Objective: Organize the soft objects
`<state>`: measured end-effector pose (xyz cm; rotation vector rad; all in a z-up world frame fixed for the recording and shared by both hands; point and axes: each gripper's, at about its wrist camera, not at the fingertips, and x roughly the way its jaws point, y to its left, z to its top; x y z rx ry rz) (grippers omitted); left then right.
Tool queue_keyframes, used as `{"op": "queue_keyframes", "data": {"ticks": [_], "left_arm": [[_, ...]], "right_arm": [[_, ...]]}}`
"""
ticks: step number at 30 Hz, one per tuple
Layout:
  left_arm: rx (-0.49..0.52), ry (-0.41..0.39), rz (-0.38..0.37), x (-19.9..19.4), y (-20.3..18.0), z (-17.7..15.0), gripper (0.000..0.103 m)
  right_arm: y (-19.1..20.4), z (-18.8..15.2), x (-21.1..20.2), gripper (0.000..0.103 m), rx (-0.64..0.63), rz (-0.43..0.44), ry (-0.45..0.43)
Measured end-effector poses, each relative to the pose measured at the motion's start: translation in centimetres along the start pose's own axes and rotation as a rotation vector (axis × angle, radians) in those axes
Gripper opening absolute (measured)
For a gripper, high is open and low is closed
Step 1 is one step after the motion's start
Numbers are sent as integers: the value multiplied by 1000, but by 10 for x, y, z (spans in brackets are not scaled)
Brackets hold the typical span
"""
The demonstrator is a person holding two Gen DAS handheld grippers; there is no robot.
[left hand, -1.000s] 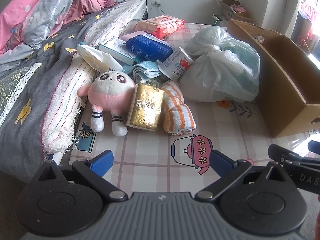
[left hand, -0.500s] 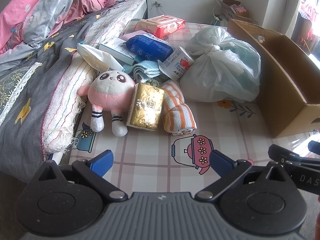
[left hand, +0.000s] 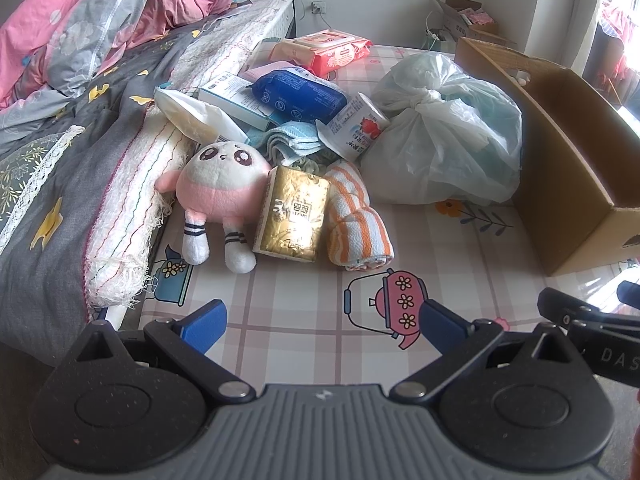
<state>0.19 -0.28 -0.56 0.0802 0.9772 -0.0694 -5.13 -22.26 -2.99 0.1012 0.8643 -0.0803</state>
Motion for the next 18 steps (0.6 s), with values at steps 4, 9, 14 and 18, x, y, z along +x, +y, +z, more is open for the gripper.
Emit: {"op": "queue_keyframes", "data": {"ticks": [4,9,14,18], "left_arm": [[1,-1,2,1,0,0,102],[1,0,3,1,1,0,102],[2,0,5,1,1,0,102],[2,2,6,1,1,0,102]], "right_arm": [[-1,0,0,102,-1,0,0],[-1,0,0,102,-1,0,0],[-1,0,0,102,-1,1,0],[0,0,0,102,-1,1,1]]}}
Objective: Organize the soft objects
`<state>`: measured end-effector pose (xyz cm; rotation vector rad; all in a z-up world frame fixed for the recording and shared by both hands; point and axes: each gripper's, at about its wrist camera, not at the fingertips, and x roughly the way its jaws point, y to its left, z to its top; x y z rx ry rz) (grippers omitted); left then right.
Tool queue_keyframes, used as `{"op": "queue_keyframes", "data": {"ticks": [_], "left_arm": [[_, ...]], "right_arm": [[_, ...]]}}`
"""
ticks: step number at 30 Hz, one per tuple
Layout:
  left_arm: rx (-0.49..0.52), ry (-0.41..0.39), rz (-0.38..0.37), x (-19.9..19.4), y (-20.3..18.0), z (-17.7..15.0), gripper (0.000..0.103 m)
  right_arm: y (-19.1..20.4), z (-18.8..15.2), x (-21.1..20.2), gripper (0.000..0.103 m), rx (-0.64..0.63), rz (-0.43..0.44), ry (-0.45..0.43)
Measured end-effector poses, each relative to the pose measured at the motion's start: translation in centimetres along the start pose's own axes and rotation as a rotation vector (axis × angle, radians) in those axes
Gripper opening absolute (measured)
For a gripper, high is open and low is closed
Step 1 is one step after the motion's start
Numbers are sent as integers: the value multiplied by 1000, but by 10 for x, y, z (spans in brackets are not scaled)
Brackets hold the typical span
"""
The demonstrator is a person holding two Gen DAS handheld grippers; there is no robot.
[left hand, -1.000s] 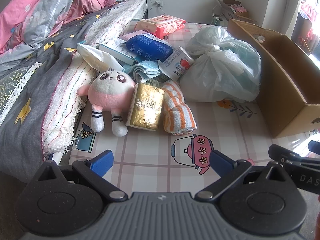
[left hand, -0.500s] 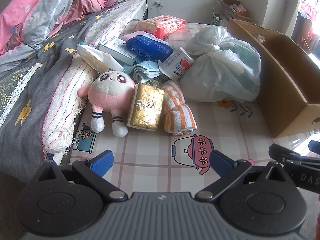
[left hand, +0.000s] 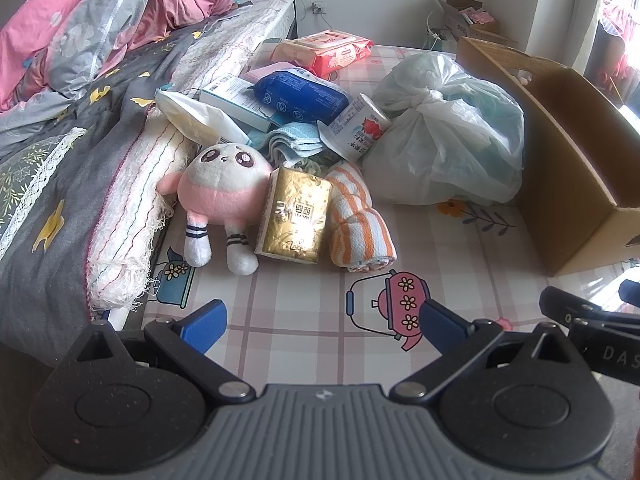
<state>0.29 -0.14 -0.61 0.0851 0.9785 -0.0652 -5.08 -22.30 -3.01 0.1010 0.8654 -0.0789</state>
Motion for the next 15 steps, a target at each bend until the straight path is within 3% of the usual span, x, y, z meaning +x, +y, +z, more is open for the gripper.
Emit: {"op": "queue_keyframes", "data": {"ticks": [15], "left_arm": [[7,-21,13,-1,6,-1,102]], "right_arm": [[0,0,3,102,4,0,-6]]}}
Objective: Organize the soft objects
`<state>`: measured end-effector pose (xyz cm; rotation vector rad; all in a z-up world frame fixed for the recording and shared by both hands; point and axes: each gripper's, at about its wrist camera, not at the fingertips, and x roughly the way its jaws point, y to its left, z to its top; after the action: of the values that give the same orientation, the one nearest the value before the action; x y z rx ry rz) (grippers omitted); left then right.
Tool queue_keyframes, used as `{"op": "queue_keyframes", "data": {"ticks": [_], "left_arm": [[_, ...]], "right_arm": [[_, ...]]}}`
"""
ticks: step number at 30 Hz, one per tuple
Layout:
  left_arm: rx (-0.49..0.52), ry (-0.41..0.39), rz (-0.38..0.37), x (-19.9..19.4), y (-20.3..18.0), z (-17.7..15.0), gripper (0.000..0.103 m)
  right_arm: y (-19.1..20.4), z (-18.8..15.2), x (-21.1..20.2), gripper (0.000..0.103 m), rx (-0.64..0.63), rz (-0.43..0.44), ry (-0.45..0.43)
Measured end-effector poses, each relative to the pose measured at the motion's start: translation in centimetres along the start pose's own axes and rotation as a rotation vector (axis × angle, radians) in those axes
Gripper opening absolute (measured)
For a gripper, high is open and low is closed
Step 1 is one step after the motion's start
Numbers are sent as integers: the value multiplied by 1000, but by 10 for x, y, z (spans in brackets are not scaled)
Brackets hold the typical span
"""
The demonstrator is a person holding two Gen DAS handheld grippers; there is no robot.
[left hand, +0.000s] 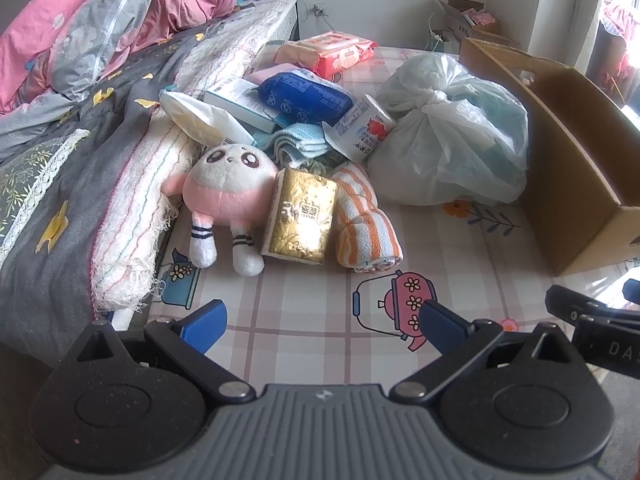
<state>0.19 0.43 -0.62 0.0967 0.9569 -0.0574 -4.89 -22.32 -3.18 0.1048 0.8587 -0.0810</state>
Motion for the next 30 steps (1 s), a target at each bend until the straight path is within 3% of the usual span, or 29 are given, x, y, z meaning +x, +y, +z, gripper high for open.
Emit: {"op": "queue_keyframes", "data": {"ticks": [6,13,22,26,30], "left_arm": [[-11,-61,20,-10,18,1,102],[-57,-123,42,-10,50,2,102],[-141,-155,-42,11,82,4,100],[-128,-191,-48,13,84,24,98],[-133,-268,-98,8,86,56,98]], "right_arm": [[12,5,-5,102,-38,48,-65],[38,21,-5,102,-108,182,-160],[58,33,21,102,-105,255,-125],[64,59,19,102,-121,276,-146],[69,109,0,101,-218,338,-202]]}}
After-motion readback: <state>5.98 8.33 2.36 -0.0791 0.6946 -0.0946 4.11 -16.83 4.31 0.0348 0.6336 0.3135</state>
